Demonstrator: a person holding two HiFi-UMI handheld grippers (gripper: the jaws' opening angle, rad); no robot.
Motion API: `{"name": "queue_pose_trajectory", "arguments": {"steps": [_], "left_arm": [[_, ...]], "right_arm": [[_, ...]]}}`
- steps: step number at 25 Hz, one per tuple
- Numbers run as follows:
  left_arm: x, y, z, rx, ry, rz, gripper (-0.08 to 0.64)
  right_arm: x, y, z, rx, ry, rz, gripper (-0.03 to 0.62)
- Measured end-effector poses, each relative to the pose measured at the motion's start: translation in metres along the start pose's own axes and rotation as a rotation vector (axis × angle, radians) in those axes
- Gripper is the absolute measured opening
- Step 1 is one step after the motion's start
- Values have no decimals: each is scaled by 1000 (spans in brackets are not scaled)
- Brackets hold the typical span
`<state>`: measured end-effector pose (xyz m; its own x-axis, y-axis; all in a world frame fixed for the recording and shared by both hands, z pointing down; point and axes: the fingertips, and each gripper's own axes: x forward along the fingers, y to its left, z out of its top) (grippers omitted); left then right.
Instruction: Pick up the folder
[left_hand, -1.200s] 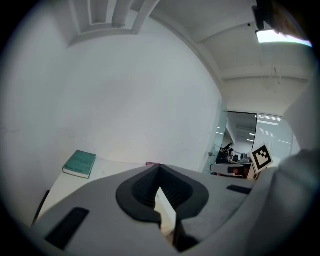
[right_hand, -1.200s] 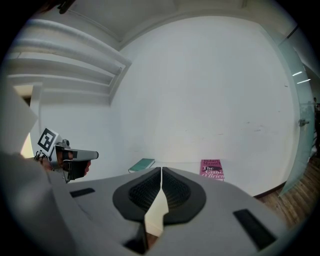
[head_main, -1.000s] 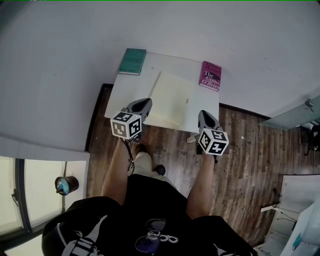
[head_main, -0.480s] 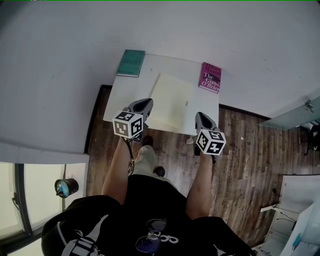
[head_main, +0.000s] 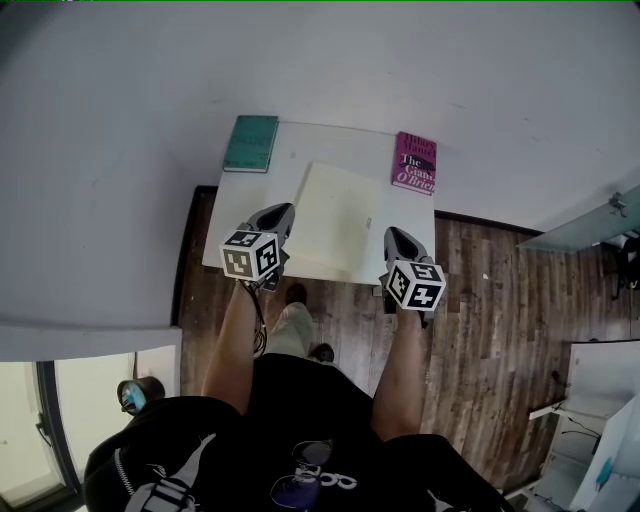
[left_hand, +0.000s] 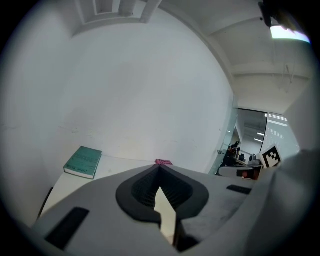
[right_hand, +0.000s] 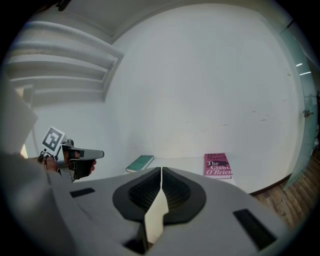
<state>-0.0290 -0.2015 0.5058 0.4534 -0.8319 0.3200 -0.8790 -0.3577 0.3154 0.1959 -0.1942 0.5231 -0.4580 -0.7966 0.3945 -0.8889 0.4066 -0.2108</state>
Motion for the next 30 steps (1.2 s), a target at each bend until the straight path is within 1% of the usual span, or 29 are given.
{"name": "queue_pose_trajectory", "arguments": {"steps": [12, 15, 19, 23, 27, 30], "left_arm": [[45, 26, 33, 50, 13, -34, 21], [54, 36, 35, 58, 20, -37, 21], [66, 53, 31, 64, 35, -27, 21], [76, 71, 20, 22, 52, -32, 21], [91, 85, 11, -40, 55, -67, 21], [103, 92, 3, -60, 79, -97, 23]], "right_arm": [[48, -13, 34, -3, -12, -17, 25], [62, -13, 34, 3, 3, -13, 25], [79, -15, 25, 21, 35, -8, 25], [93, -19, 12, 51, 70, -2, 26], [106, -29, 1, 79, 102, -13, 26], [115, -35, -8, 104, 121, -26, 28]]}}
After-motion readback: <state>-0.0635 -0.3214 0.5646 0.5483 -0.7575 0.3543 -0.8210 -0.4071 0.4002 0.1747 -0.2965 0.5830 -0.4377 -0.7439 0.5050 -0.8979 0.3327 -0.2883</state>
